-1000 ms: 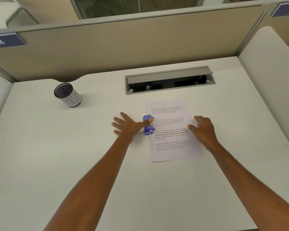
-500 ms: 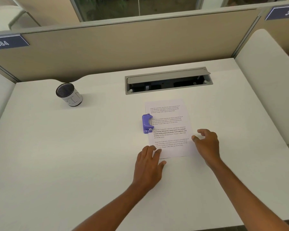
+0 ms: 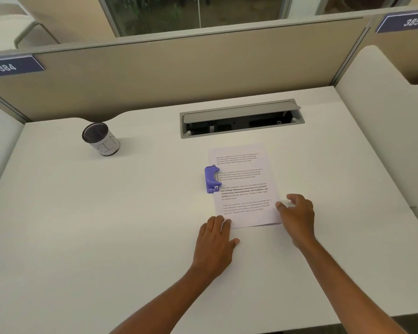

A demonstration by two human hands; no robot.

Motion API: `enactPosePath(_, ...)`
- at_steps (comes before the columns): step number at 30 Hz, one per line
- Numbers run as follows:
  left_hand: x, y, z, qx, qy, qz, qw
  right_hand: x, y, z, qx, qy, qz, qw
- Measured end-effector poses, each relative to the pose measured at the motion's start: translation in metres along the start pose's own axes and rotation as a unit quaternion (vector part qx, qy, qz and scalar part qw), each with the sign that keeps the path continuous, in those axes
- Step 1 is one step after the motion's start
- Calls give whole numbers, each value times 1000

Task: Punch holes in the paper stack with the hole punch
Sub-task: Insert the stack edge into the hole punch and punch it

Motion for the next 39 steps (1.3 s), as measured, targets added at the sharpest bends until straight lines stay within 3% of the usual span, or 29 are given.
enactPosePath(14,-2,-6,-4,-30,5,8,999,-20,-21,-28,-78,-39,-111,990)
enactPosePath(22,-2,-2,-5,19,-16,-35,999,-34,-37,-33,-122,-28,-75,989)
enactPosePath(39,-4,-10,-8,-2,-4,1,1000,-72,-52,-25,-223,-41,-97,969)
Point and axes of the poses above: each hand's wrist, its own z-axis away from the middle knuckle, its own y-axis out of the back of the hand, x = y × z, the point moved 7 cm from there along -z, towards the middle knuckle, and after that the axes turned 1 degree about y, right-handed, at the moved point
